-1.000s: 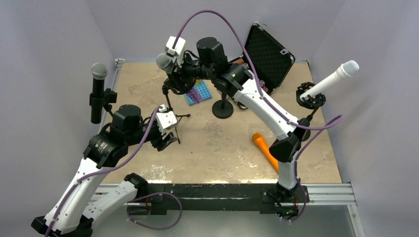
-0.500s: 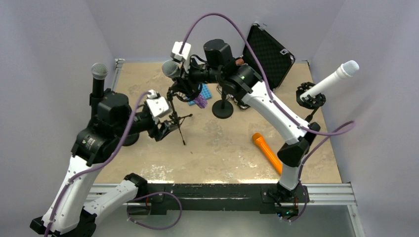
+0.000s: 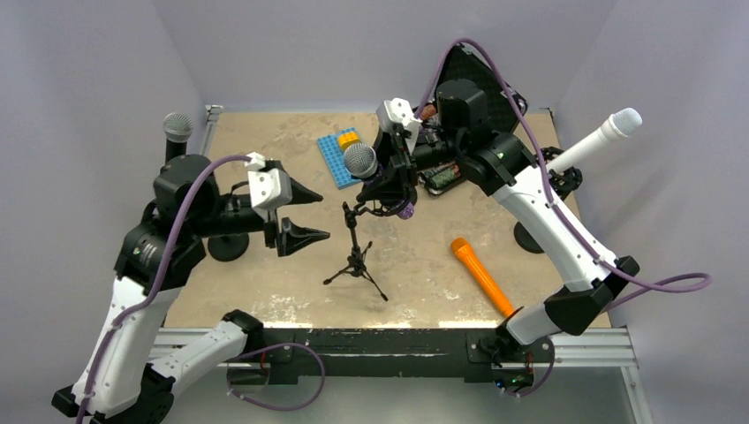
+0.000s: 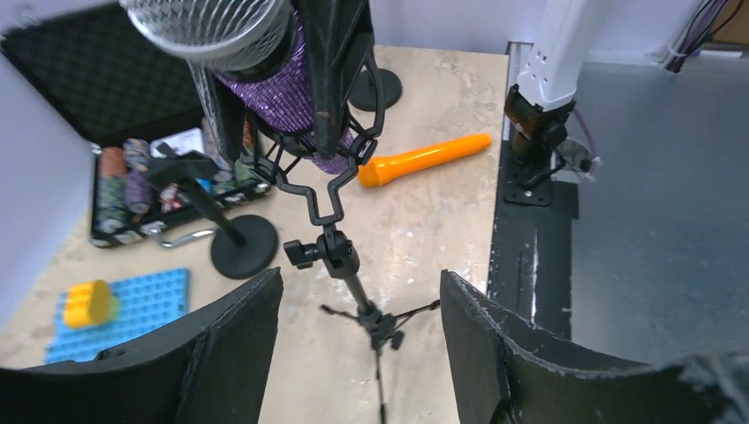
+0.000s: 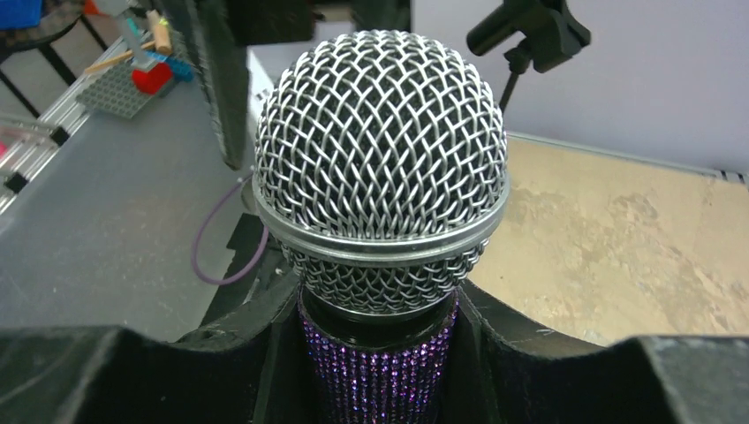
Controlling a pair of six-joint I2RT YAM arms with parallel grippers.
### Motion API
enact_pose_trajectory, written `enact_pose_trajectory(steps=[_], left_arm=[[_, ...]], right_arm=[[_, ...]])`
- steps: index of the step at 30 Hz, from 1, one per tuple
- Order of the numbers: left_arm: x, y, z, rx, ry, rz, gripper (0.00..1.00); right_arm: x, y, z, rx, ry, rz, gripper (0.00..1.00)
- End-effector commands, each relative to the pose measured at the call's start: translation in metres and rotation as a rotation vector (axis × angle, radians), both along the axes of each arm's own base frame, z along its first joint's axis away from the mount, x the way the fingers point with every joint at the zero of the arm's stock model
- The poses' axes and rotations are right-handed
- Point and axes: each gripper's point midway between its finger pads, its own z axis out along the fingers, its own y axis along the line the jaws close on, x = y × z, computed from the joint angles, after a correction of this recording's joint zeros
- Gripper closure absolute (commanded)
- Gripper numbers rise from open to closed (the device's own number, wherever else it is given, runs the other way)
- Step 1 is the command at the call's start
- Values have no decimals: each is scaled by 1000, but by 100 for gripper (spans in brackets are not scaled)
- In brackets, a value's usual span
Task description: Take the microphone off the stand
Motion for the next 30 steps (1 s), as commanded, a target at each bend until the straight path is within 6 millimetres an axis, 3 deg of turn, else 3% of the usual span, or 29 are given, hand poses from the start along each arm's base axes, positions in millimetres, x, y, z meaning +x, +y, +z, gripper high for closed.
enact_pose_trajectory(steps=[1, 10, 15, 30], left_arm=[[18, -25, -1, -124, 144, -27, 31], [45, -63, -2, -218, 368, -142, 35], [59, -72, -24, -216, 464, -130, 42], [67, -91, -71, -187, 657, -244, 71]], right_arm=[[-38, -15, 25, 124, -161, 204, 97], [-48, -25, 11, 133, -275, 230, 99], [-47, -23, 9, 137, -275, 240, 99], [-25, -8, 3, 133, -304, 211, 99]])
